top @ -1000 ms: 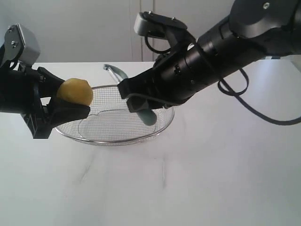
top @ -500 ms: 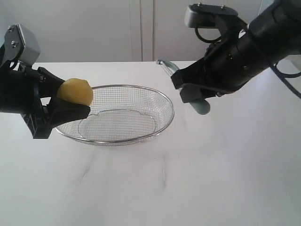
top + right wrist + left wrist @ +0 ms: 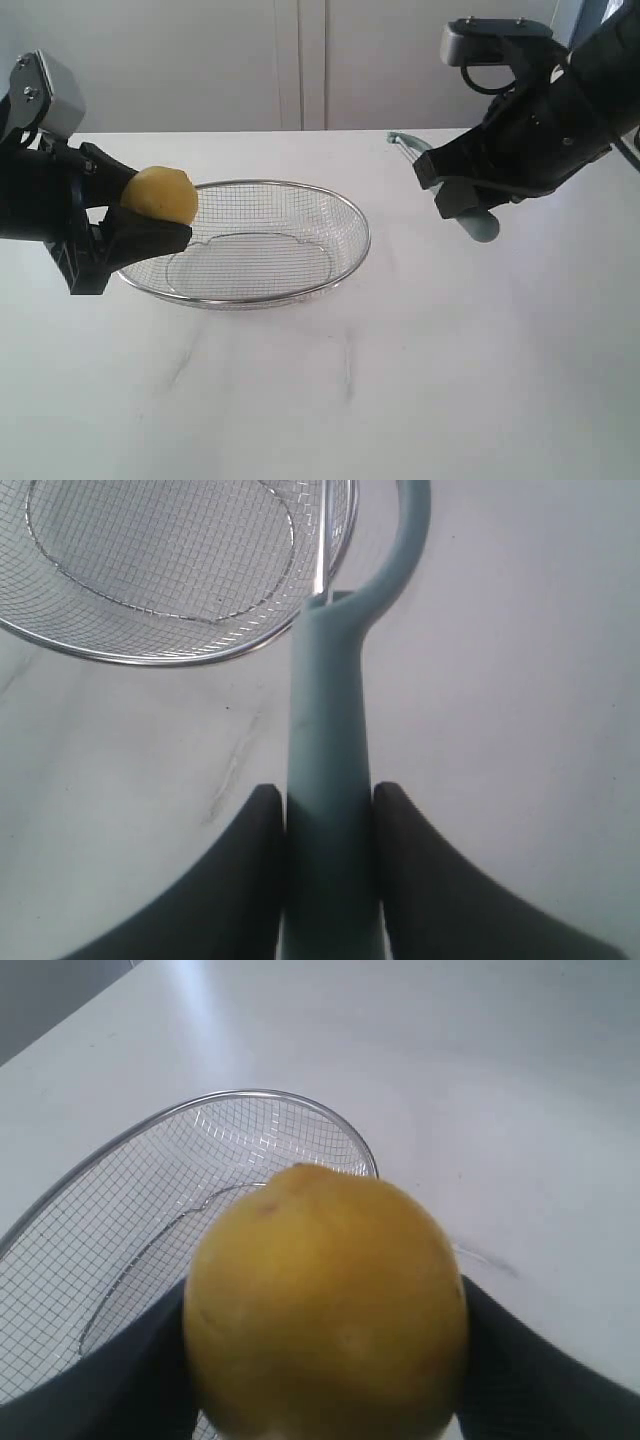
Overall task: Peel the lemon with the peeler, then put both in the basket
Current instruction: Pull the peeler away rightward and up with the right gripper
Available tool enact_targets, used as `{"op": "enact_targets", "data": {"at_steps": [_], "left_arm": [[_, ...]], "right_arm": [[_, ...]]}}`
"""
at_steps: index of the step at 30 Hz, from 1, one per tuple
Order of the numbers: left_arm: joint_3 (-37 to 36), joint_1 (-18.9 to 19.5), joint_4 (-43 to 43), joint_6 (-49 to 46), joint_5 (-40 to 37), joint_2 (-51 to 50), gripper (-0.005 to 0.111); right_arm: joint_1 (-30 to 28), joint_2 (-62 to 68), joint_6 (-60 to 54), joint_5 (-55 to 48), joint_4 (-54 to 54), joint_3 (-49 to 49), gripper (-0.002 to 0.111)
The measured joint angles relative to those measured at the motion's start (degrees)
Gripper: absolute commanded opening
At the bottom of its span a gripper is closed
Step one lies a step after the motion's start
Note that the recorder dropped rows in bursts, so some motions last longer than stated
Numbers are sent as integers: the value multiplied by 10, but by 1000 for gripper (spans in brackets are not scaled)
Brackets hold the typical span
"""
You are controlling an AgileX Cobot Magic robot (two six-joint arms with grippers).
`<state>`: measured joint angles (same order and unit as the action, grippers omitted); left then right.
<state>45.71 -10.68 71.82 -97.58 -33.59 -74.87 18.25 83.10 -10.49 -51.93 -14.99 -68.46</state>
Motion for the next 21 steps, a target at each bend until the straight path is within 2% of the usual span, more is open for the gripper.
{"op": "enact_targets", "data": {"at_steps": [12, 21], "left_arm": [[0, 0, 0, 0, 0, 0, 0], [0, 0, 0, 0, 0, 0, 0]], "right_arm": [[0, 43, 1, 2, 1, -7, 0], [0, 101, 2, 2, -1, -62, 0]]}}
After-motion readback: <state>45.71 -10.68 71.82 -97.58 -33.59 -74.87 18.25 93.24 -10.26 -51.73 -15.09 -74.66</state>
